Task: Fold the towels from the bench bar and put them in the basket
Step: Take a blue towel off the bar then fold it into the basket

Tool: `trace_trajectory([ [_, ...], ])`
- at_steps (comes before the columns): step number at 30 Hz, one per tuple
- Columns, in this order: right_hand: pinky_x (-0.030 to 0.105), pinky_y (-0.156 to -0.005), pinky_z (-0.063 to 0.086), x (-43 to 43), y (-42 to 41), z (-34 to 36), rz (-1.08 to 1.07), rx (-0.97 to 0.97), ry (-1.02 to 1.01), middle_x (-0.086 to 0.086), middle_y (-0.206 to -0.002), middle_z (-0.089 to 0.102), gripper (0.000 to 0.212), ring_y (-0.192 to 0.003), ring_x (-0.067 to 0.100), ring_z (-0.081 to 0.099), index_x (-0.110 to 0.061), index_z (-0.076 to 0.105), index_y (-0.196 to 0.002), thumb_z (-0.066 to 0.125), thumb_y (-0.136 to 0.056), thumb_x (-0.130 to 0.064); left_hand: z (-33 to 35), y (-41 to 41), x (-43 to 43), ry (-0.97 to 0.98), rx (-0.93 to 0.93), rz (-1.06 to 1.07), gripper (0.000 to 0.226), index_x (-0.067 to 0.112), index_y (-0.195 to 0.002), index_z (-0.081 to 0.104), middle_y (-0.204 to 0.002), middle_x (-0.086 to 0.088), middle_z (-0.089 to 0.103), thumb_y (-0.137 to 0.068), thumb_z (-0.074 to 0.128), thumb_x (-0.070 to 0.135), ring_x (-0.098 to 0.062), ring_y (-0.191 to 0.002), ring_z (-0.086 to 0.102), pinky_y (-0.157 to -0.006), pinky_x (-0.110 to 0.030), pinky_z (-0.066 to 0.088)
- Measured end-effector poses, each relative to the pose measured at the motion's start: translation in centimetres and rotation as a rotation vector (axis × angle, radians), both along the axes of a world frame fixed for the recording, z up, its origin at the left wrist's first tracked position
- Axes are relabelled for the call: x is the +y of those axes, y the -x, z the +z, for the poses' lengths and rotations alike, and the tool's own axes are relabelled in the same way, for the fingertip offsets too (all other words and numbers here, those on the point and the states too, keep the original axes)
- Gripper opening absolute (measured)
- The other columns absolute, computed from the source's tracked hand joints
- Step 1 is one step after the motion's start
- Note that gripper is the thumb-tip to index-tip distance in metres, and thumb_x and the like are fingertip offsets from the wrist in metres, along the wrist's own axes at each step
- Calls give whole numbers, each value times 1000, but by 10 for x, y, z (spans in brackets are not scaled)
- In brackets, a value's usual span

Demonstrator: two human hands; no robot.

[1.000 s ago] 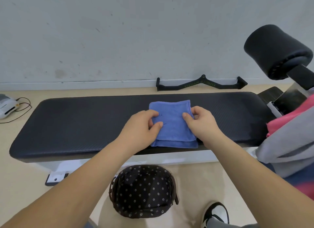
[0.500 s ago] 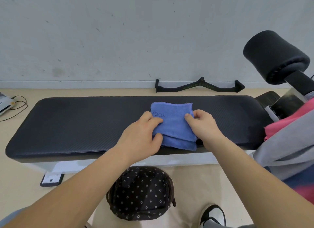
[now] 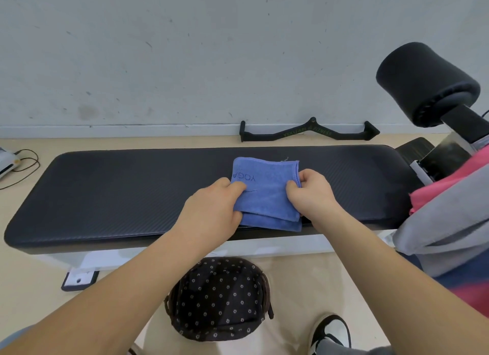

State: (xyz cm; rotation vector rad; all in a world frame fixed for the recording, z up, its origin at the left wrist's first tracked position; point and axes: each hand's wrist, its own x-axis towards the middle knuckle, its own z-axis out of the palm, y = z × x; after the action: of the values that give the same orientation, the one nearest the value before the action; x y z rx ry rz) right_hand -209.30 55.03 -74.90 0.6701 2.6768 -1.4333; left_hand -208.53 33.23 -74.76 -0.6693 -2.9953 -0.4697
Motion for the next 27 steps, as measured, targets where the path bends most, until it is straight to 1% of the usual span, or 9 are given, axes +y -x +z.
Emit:
trace_trajectory([
  [3, 45, -75, 60, 1, 1, 1, -4, -3, -9, 4, -93, 63, 7, -85, 23, 64, -12, 58, -101, 55, -96, -17, -3, -4, 2, 2, -86, -23, 39, 29, -134, 48, -104, 4, 47, -96, 53, 21, -24, -80, 57, -73, -42, 54],
  [5, 41, -75, 59, 2, 1, 2, 22, -10, -73, 2, -99, 63, 12, -90, 22, 63, -16, 55, -107, 56, -96, -19, -4, -2, 1, 7, -104, -56, 43, 32, -138, 45, -104, 6, 46, -96, 51, 21, -24, -83, 57, -75, -41, 54],
  [9, 47, -86, 58, 3, 0, 5, 152, -43, -359, 2, -129, 57, 58, -106, 24, 62, -22, 35, -149, 58, -96, -29, 8, 1, -11, -49, -244, -89, 53, 37, -142, 48, -98, 13, 51, -91, 52, 24, -13, -91, 56, -84, -37, 54],
  [12, 47, -101, 50, 2, -3, 3, 256, 160, -613, 6, -156, 32, 78, -138, 29, 41, -23, 19, -162, 58, -95, -34, 13, 9, -11, -319, -301, 67, 29, 31, -121, 65, -95, 11, 62, -95, 53, 26, -6, -87, 58, -81, -31, 50],
  [15, 50, -124, 24, -3, -7, -3, 418, 235, -688, 9, -169, 16, 78, -156, 32, 11, -23, 21, -163, 40, -94, -55, 8, 25, -2, -325, -230, 239, 24, 22, -105, 60, -91, 6, 65, -97, 57, 44, -10, -83, 61, -71, -32, 50],
  [18, 49, -128, 4, -5, -8, -18, 534, 9, -667, 1, -173, 3, 69, -159, 29, -3, -32, 14, -164, 20, -101, -62, 3, 34, 13, -387, -378, 308, 33, 19, -88, 60, -76, 5, 63, -88, 68, 51, -15, -73, 62, -64, -34, 51],
  [22, 49, -127, -3, -2, -7, -24, 547, -38, -640, -3, -173, -6, 66, -158, 29, -8, -38, 6, -164, 21, -104, -62, 7, 37, 26, -506, -565, 328, 29, 12, -85, 72, -80, -4, 75, -82, 75, 41, -20, -80, 73, -80, -44, 62],
  [24, 51, -126, -4, -2, -6, -23, 574, -62, -650, -3, -173, -8, 75, -158, 30, -11, -40, 4, -163, 16, -97, -71, 10, 37, 26, -495, -611, 334, 29, 7, -80, 70, -77, -9, 73, -80, 71, 36, -20, -73, 69, -73, -41, 60],
  [27, 55, -125, -8, -4, -9, -13, 608, -29, -666, -5, -172, -10, 82, -156, 26, -20, -43, 10, -162, 27, -90, -79, 17, 36, 18, -521, -627, 336, 15, 15, -73, 60, -68, -3, 59, -80, 65, 27, -19, -63, 56, -59, -34, 47],
])
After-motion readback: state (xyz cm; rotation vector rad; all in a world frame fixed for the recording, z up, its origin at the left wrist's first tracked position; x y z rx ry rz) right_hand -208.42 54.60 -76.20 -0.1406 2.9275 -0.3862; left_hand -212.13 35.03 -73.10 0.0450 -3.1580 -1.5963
